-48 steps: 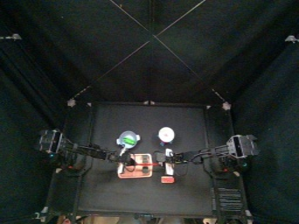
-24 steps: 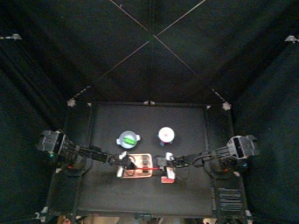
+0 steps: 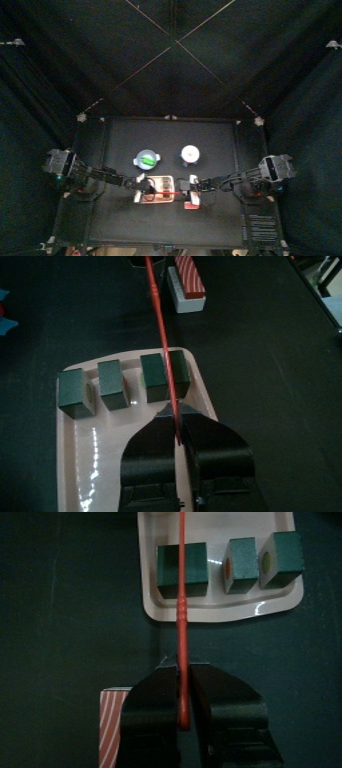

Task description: Cut sushi roll

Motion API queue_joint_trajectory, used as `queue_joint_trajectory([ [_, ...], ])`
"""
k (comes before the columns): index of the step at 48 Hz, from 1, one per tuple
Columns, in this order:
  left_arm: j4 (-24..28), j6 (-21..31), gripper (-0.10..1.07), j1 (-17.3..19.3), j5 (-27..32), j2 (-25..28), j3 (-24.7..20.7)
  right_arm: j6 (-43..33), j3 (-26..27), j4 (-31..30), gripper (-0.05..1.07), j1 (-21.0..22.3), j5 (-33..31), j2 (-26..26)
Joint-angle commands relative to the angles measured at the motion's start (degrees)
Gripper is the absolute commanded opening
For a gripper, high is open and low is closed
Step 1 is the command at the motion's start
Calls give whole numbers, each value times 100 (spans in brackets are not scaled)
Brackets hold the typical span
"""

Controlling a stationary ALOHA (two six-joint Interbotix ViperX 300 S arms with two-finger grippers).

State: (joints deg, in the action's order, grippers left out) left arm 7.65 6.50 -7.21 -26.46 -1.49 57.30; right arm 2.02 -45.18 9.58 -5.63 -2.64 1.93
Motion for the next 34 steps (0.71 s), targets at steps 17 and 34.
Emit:
queue_joint_trajectory([
  [17,0,-35,30,0,-70,-26,-202,18,88,-18,35,97,97,132],
  [34,0,-26,30,9,-35,193,-193,9,97,26,35,97,105,-114],
])
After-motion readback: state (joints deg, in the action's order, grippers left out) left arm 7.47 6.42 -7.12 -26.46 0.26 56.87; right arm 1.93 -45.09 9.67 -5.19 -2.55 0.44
